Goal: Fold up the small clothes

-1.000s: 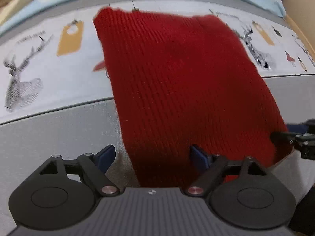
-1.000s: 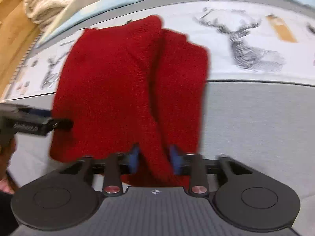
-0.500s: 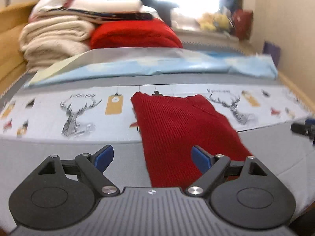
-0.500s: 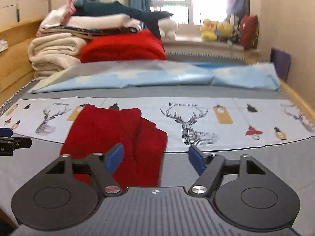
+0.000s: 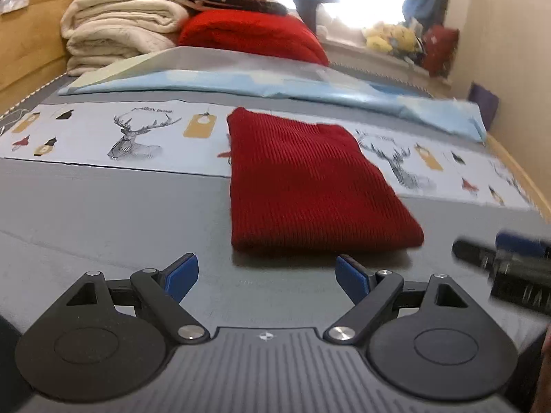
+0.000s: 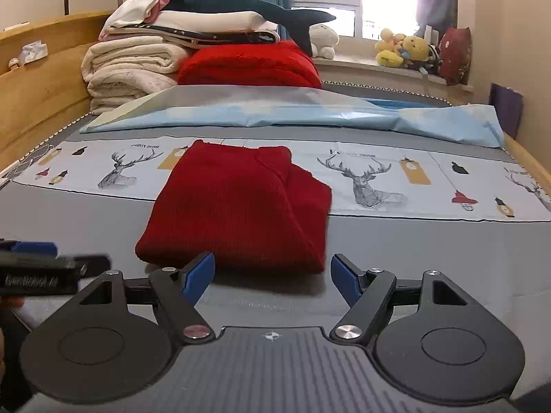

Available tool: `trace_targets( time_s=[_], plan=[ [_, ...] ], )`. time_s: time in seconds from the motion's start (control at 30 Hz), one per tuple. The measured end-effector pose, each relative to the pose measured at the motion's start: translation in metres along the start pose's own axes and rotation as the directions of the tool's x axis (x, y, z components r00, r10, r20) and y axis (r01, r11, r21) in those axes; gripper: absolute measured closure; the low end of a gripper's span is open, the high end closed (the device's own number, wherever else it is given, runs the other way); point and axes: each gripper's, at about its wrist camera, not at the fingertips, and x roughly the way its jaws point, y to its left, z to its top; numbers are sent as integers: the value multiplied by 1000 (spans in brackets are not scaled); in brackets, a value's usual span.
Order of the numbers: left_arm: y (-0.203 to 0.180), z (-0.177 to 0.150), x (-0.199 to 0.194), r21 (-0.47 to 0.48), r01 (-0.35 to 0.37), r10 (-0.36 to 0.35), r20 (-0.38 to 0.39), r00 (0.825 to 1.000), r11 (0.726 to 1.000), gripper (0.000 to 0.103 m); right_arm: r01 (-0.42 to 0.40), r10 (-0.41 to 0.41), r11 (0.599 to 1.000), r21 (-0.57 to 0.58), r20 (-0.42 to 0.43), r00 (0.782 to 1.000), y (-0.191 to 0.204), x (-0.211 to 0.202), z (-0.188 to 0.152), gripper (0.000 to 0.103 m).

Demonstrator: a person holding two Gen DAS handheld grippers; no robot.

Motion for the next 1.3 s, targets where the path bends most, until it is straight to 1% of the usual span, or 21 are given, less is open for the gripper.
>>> trace_targets(
  time_s=[0.13,0.2,0.33,0.57,0.8,1.3],
  plan=[
    [-7,2,11,11,-8,8,-12,1000,1000,13,12,-12,1000,-2,4,1000,6,7,-1,27],
    [-8,1,11,6,-1,1,-9,1000,1000,13,7,-7,1000,5,14,1000,8,8,0,27],
    [-12,0,11,30,7,-7,4,1000,1000,13,0,0,1000,3,17,1000,12,9,1,25],
    [-14,-2,12,46,16,-17,21,1000,999,13,-4,4,999,-37,23,1000,21,11,0,23],
    [-15,-4,11,55,17,-19,31,999,998,13,-4,5,1000,-29,30,1000,23,13,2,21],
    [-14,-4,16,44,22,-23,11,1000,999,13,-3,4,999,-38,26,1000,26,15,2,21]
  ],
)
